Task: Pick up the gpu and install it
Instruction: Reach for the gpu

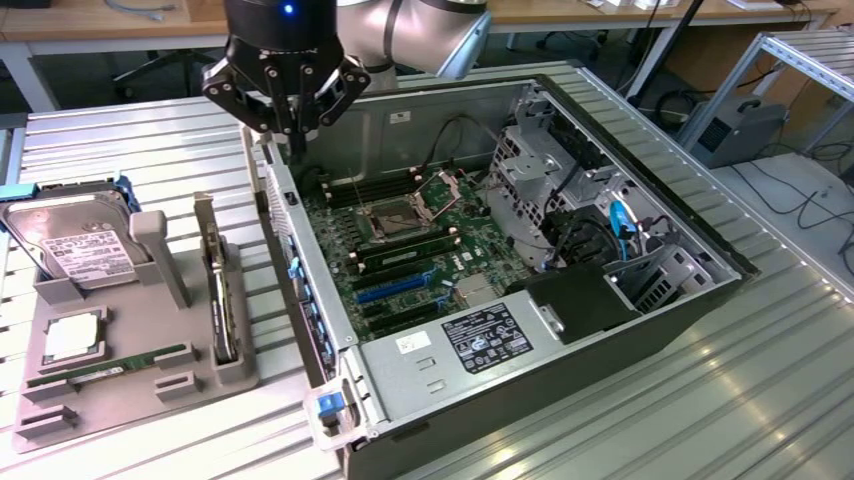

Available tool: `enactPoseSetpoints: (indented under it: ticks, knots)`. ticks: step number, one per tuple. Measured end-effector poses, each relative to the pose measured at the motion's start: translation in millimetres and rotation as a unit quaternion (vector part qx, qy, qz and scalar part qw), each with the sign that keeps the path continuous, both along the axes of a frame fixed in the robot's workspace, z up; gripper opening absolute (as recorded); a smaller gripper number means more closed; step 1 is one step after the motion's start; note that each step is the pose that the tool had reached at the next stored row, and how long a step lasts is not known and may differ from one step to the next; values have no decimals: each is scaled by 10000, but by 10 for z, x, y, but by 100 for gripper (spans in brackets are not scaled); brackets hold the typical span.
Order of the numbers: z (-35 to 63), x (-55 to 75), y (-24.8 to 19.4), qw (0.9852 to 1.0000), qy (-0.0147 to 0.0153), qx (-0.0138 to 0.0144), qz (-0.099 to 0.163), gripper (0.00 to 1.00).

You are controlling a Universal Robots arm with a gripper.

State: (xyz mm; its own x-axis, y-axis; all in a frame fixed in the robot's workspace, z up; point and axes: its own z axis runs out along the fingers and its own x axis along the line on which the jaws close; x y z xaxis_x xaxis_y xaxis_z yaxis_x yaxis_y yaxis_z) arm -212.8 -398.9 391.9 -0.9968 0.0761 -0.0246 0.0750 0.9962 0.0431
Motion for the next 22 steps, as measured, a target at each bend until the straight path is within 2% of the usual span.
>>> enactPoseSetpoints:
  ticks: [22]
  knots:
    - [0, -94, 0, 10000, 0, 0, 0, 11]
